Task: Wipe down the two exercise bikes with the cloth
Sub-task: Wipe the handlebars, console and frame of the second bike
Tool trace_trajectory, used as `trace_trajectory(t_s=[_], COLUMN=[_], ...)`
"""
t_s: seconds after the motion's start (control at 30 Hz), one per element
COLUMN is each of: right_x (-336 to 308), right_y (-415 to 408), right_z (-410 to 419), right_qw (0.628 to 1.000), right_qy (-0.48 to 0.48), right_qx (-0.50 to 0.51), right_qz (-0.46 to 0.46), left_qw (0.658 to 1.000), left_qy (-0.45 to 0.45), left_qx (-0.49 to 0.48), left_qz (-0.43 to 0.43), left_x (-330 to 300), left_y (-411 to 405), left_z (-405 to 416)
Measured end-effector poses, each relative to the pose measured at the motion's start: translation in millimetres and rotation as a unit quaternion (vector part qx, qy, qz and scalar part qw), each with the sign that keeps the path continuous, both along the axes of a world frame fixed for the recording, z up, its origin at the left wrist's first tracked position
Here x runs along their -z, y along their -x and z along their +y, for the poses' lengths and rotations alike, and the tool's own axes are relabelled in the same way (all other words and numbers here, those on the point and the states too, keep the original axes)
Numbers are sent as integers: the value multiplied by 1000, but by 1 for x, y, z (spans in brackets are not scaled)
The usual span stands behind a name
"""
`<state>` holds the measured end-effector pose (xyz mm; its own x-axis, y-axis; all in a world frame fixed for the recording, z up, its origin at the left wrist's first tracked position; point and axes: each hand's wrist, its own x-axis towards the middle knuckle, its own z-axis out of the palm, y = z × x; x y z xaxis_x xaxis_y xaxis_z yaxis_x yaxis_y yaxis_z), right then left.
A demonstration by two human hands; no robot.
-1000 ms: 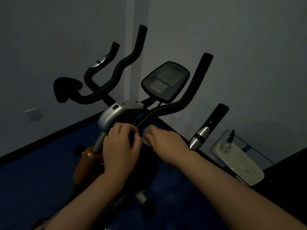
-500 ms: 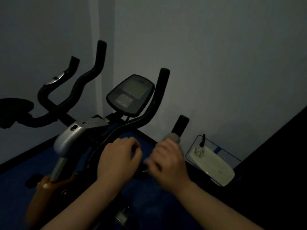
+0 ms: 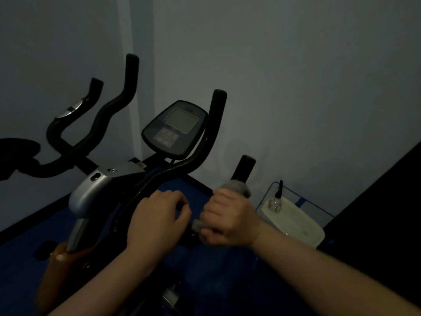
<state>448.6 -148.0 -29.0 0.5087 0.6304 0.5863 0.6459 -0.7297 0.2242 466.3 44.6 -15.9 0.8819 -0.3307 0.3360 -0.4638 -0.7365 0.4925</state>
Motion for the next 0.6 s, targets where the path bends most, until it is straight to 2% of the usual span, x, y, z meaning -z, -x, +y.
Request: trace_trajectory(t_s=[0.1,0.2,0.27,0.33,0.37,0.4,0.5,0.53,0.57,0.6], right_x=[-51,-86,-91,-75,-63,-51,-29,-21,-13,-3], right_y=[-29,-51,-54,-48,-43,-40,-33,-29,-23,-16], right_z=[-39,-67,-74,-62,-49,-34,3,14,25,35], right_qw=[992,985,992,978,948,901,706,653,619,600], right_qy=[121,153,67,-110,-219,-334,-614,-670,-707,-731], right_qx=[-36,35,100,179,231,278,351,353,341,323], right_qz=[-29,-71,-30,-7,-6,-11,-29,-9,18,41], left_qw=[1000,1000,1000,1000,1000,1000,1000,1000,1000,1000], left_qy=[-6,0,-5,-12,-12,-11,-7,-10,-14,-17], left_qx=[-12,-19,-18,-14,-16,-18,-23,-21,-19,-17], left_qz=[7,9,11,13,13,12,3,1,0,0], left_x=[-1,-2,-2,-2,-1,-1,-1,0,0,1], left_y=[0,1,0,-1,-1,-1,-2,-3,-3,-3], left_z=[1,1,0,-1,-1,-1,-2,-3,-3,-2])
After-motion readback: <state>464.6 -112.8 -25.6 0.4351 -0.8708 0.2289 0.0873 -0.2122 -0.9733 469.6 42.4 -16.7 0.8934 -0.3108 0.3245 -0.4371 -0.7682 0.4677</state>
